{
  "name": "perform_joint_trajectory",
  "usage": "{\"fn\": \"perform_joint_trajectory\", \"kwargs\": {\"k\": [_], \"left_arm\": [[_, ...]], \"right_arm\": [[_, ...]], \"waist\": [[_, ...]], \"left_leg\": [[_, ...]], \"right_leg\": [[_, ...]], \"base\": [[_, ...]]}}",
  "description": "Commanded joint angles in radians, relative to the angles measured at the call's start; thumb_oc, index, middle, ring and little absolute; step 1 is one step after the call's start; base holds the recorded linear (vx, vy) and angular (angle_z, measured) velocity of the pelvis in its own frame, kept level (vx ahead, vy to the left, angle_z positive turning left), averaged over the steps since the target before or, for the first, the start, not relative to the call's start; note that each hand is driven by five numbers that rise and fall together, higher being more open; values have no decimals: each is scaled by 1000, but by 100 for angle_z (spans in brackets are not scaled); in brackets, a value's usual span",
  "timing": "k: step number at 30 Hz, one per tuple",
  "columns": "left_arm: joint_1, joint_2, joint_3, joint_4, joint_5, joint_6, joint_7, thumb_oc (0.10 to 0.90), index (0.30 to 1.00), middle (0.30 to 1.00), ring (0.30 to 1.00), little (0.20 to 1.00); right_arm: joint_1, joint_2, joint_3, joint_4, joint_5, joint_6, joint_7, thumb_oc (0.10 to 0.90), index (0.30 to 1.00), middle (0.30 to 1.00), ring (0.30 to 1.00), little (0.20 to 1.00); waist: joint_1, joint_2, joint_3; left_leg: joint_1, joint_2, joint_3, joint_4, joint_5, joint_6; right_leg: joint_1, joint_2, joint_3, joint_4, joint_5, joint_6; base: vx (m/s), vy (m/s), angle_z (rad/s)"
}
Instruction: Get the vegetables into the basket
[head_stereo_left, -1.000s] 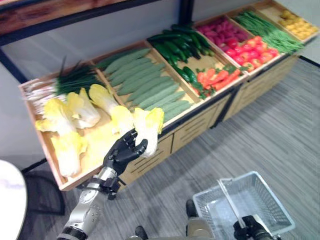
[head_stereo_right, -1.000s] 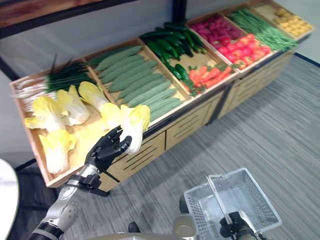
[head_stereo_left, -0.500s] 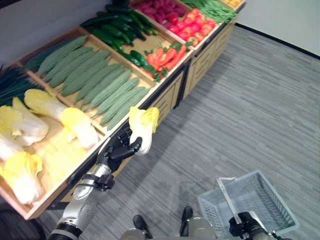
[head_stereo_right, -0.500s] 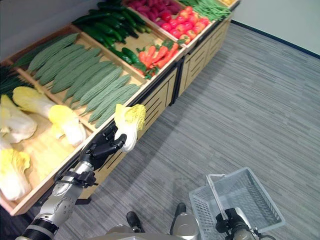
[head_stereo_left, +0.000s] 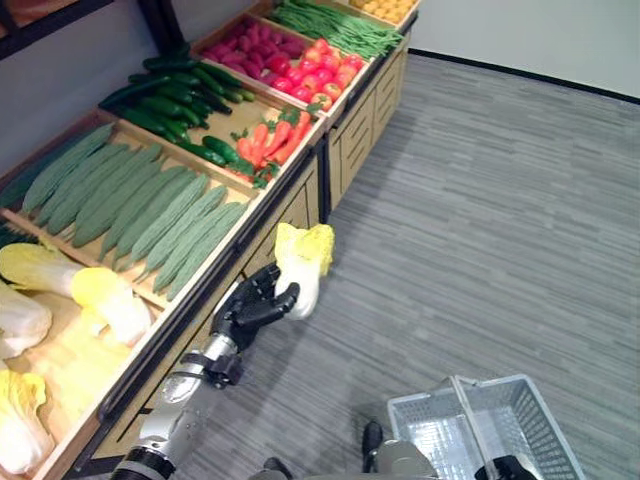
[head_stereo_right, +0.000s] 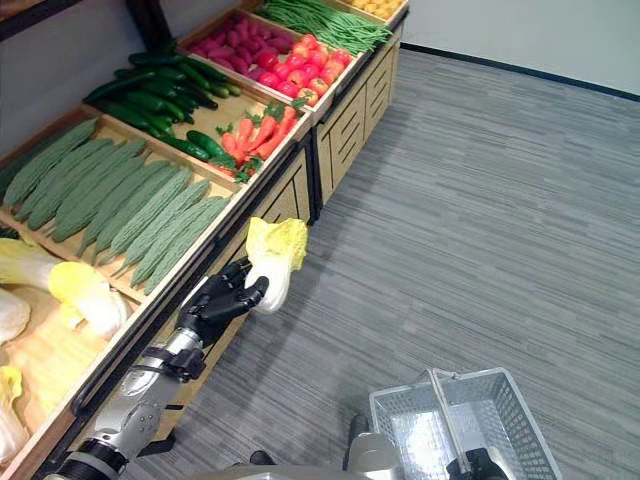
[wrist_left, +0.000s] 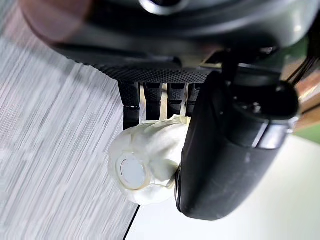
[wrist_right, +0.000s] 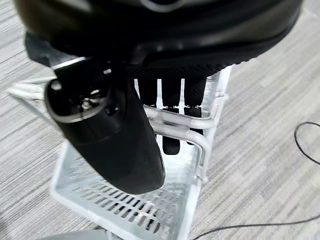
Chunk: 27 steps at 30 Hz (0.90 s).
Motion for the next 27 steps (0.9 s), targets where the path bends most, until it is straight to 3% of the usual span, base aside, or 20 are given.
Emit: {"fn": "perform_joint_trajectory", "kwargs": {"k": [1,2,4,5,6,7,8,9,10,12,15,17,18,20,21,22,25,27], "left_arm": [[-117,17,54,-140,18,-95,-37,400,300,300,300,300],[-108,19,57,-151,21,-99,-36,400,300,300,300,300],[-95,21,64,-165,27,-109,-29,400,300,300,300,300],[-95,22,64,-165,27,-109,-29,400,300,300,300,300],[-85,18,68,-171,28,-120,-22,400,300,300,300,300],[-79,16,72,-177,29,-122,-19,400,300,300,300,300],[-70,14,73,-189,28,-125,-17,400,300,300,300,300],[-68,17,77,-196,23,-130,-12,400,300,300,300,300],[-68,17,78,-196,23,-130,-12,400,300,300,300,300],[-51,27,74,-200,3,-126,-29,400,300,300,300,300],[-49,41,69,-199,6,-125,-34,400,300,300,300,300],[-61,56,69,-185,18,-133,-28,400,300,300,300,300],[-61,56,69,-185,18,-133,-28,400,300,300,300,300],[-71,75,65,-175,19,-130,-33,400,300,300,300,300],[-63,92,72,-177,25,-123,-34,400,300,300,300,300],[-55,98,78,-176,26,-120,-37,400,300,300,300,300],[-48,107,71,-177,23,-112,-44,400,300,300,300,300],[-48,144,58,-197,39,-112,-56,400,300,300,300,300]], "right_arm": [[-33,-63,-3,14,52,-19,-37,400,300,300,300,300],[-43,-67,4,20,47,-17,-36,400,300,300,300,300],[-59,-71,12,24,53,-18,-37,400,300,300,300,300],[-60,-71,12,24,53,-18,-37,400,300,300,300,300],[-70,-73,16,27,65,-21,-35,400,300,300,300,300],[-77,-73,23,28,67,-22,-35,400,300,300,300,300],[-98,-78,40,45,64,-22,-32,400,300,300,300,300],[-111,-76,50,42,64,-26,-33,400,300,300,300,300],[-111,-76,50,42,64,-26,-33,400,300,300,300,300],[-104,-64,43,47,62,-27,-21,400,300,300,300,300],[-100,-64,45,51,56,-26,-17,400,300,300,300,300],[-136,-68,62,49,28,-16,-23,400,300,300,300,300],[-136,-68,62,49,28,-16,-23,400,300,300,300,300],[-165,-82,67,48,17,-12,-33,400,300,300,300,300],[-183,-96,69,53,-1,-8,-37,400,300,300,300,300],[-190,-104,69,53,-10,-8,-40,400,300,300,300,300],[-205,-120,71,51,-17,-10,-50,400,300,300,300,300],[-224,-160,62,54,-16,-11,-61,400,300,300,300,300]], "waist": [[13,-37,48],[28,-37,47],[38,-40,48],[38,-40,45],[53,-39,44],[60,-39,45],[84,-34,42],[89,-31,43],[89,-32,44],[74,-38,11],[74,-44,3],[83,-50,8],[84,-50,8],[103,-47,17],[132,-39,21],[139,-40,12],[142,-45,3],[146,-57,-19]], "left_leg": [[-71,-1,-148,16,41,-91],[-90,-33,-234,-13,17,-76],[-98,-49,-320,-66,-13,-59],[-102,-49,-320,-67,-11,-59],[-124,-63,-416,-106,-6,-54],[-132,-76,-468,-119,-2,-50],[-146,-112,-590,-142,-4,-43],[-155,-131,-629,-138,-1,-42],[-155,-132,-628,-138,-2,-42],[-101,-161,-544,-153,-46,6],[-81,-174,-499,-158,-62,22],[-70,-194,-418,-166,-80,45],[-70,-194,-417,-166,-80,45],[-72,-187,-378,-158,-89,52],[-73,-172,-346,-141,-99,54],[-77,-165,-330,-137,-99,53],[-70,-162,-317,-140,-96,50],[-58,-166,-309,-148,-94,39]], "right_leg": [[103,-11,30,-113,6,88],[96,-15,58,-115,11,94],[79,-16,116,-116,19,101],[75,-16,116,-116,21,101],[59,-15,164,-106,27,105],[57,-12,184,-101,25,103],[55,-2,234,-95,22,106],[52,1,268,-77,17,107],[52,1,269,-76,17,108],[42,-28,336,-37,11,134],[27,-42,366,-23,17,151],[-39,-83,379,-8,76,204],[-39,-83,380,-8,76,204],[-72,-102,313,29,90,205],[-54,-154,142,68,77,194],[-45,-172,98,72,86,189],[-32,-187,90,66,105,192],[-9,-195,93,-13,131,205]], "base": [[-51,-8,-57],[26,-6,-52],[43,-2,-69],[76,28,-98],[84,35,-98],[169,87,-102],[177,149,-136],[145,134,-149],[180,317,-136],[193,416,-95],[67,260,-45],[-45,325,-87],[-81,173,-137],[-90,85,-72],[-107,59,-29],[-66,36,-71],[2,-18,-74],[40,-72,-6]]}}
